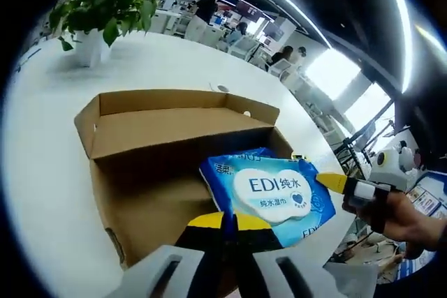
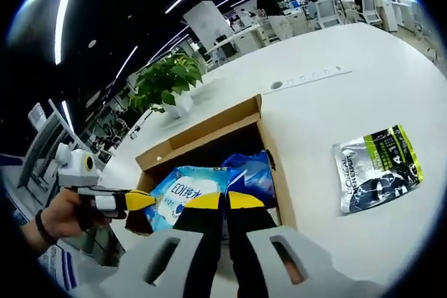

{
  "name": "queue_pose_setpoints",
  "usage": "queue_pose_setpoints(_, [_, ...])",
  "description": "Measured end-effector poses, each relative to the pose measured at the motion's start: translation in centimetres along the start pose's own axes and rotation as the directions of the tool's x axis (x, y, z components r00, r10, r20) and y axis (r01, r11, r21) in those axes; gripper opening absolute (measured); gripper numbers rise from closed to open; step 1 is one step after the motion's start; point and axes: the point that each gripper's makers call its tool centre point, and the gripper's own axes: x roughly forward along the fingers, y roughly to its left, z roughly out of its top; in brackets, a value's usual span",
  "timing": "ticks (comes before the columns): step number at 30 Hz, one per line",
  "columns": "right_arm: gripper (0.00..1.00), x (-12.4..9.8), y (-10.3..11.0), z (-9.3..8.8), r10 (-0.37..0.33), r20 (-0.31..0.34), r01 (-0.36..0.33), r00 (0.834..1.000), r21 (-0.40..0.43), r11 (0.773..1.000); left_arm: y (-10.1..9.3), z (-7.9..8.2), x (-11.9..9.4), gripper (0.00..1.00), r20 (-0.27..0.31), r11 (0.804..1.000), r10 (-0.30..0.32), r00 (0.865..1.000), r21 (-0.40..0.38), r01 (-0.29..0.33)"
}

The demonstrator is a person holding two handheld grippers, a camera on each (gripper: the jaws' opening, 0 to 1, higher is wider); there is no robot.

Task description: Operate the shoe box by opening the lid, removing the specified soft item, and placing it in the target area until the item is outside and the box remains undamaged.

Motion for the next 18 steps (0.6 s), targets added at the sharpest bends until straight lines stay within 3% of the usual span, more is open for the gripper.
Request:
queue_pose_setpoints(5, [0.08,-0.1,0.4,-1.1,0.044,-0.061,-0.047,0.997,-0.047,0.998,0.4,-0.4,0.4,0.02,-0.008,0.999,-0.009,1.000,-0.031,0.008])
queue_pose_setpoints(11, [0.07,0.3,0.3,-1.1,0.033,-0.064,-0.037,0.997,-0.052,0.998,0.6,-0.5,0.7,0.02,-0.016,1.000,-0.003,1.000,-0.031,0.003])
queue_pose_setpoints(15, [0.06,0.6,-0.1,-2.0,0.000,-0.128,-0.016,0.992,-0.122,0.992,1.0,-0.8,1.0,0.03,-0.030,0.999,-0.003,1.000,-0.043,0.002])
queue_pose_setpoints(18, [0.06,0.7,0.0,-2.0,0.006,-0.125,-0.020,0.992,-0.113,0.993,1.4,-0.9,1.4,0.03,-0.036,0.999,0.008,0.999,-0.046,-0.010])
